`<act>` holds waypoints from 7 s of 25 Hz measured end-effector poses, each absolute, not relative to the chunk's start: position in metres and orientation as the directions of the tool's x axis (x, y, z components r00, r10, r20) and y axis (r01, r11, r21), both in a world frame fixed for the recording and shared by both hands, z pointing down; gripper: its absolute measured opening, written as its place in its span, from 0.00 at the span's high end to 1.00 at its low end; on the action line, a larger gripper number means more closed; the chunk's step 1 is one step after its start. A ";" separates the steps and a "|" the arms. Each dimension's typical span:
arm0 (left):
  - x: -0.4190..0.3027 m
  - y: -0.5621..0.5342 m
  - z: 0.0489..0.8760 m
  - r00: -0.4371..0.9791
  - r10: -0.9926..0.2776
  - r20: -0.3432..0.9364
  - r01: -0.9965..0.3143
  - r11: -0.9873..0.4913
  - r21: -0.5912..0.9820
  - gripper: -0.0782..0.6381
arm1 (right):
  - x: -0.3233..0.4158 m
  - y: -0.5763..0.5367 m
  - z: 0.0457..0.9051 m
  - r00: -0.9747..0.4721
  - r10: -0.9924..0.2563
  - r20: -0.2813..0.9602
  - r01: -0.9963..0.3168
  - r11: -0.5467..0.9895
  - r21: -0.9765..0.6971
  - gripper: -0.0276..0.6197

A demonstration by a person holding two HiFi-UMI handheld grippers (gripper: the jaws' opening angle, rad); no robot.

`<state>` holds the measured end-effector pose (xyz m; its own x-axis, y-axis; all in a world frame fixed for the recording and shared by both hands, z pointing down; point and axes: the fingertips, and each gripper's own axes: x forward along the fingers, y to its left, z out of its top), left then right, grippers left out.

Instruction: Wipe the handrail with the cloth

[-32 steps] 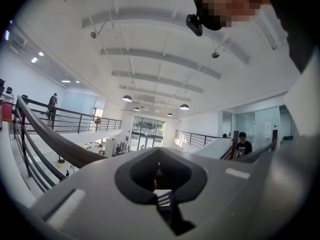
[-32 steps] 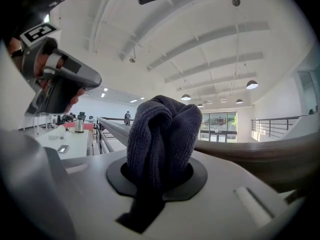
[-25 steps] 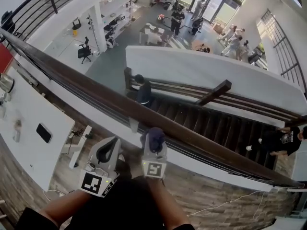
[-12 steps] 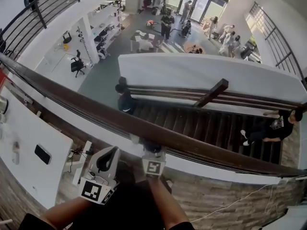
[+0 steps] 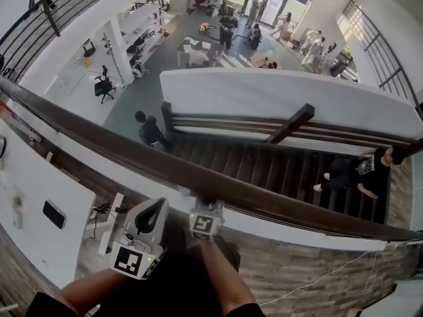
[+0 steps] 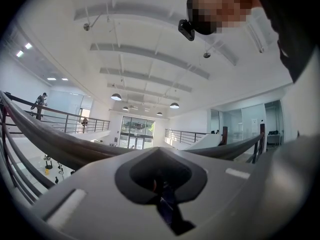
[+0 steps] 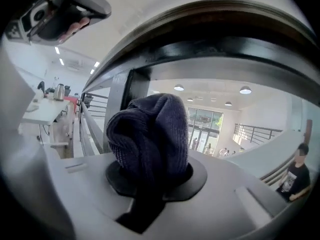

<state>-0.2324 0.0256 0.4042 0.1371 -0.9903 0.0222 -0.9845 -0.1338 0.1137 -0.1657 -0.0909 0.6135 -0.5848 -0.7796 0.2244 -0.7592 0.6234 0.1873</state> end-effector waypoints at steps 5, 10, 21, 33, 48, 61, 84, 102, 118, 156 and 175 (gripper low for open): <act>-0.232 0.024 0.410 0.148 -0.988 0.039 -0.983 -0.143 0.118 0.89 | -0.148 -0.097 0.621 -0.518 -0.802 0.297 -0.802 0.576 0.158 0.85; -0.228 0.024 0.407 0.164 -0.986 0.039 -0.980 -0.158 0.121 0.89 | -0.126 -0.103 0.622 -0.484 -0.817 0.314 -0.822 0.548 0.157 0.85; -0.216 0.022 0.414 0.192 -0.981 0.040 -0.972 -0.185 0.144 0.89 | -0.089 -0.113 0.624 -0.435 -0.833 0.342 -0.845 0.509 0.166 0.85; -0.214 0.028 0.412 0.193 -0.980 0.052 -0.971 -0.183 0.154 0.89 | -0.070 -0.111 0.628 -0.424 -0.835 0.351 -0.828 0.514 0.223 0.85; -0.200 0.028 0.401 0.197 -0.979 0.056 -0.972 -0.187 0.145 0.89 | -0.044 -0.115 0.626 -0.409 -0.832 0.375 -0.836 0.507 0.212 0.85; -0.177 0.017 0.387 0.203 -0.978 0.049 -0.966 -0.192 0.172 0.89 | -0.019 -0.118 0.624 -0.405 -0.838 0.367 -0.861 0.485 0.156 0.85; -0.137 0.023 0.360 0.139 -0.988 0.070 -0.982 -0.129 0.135 0.89 | 0.023 -0.119 0.630 -0.426 -0.815 0.392 -0.860 0.499 0.103 0.85; -0.099 0.020 0.353 0.162 -0.983 0.087 -0.980 -0.150 0.132 0.89 | 0.080 -0.123 0.635 -0.387 -0.813 0.434 -0.881 0.466 0.087 0.85; -0.062 0.027 0.353 0.114 -0.985 0.131 -0.987 -0.097 0.132 0.89 | 0.095 -0.120 0.629 -0.453 -0.777 0.436 -0.842 0.534 0.076 0.85; -0.009 0.039 0.352 0.069 -0.986 0.150 -0.992 -0.051 0.119 0.89 | 0.185 -0.132 0.626 -0.460 -0.780 0.424 -0.838 0.539 0.084 0.85; 0.009 0.040 0.352 0.080 -0.984 0.156 -0.992 -0.063 0.112 0.89 | 0.236 -0.140 0.628 -0.423 -0.807 0.412 -0.852 0.509 0.121 0.85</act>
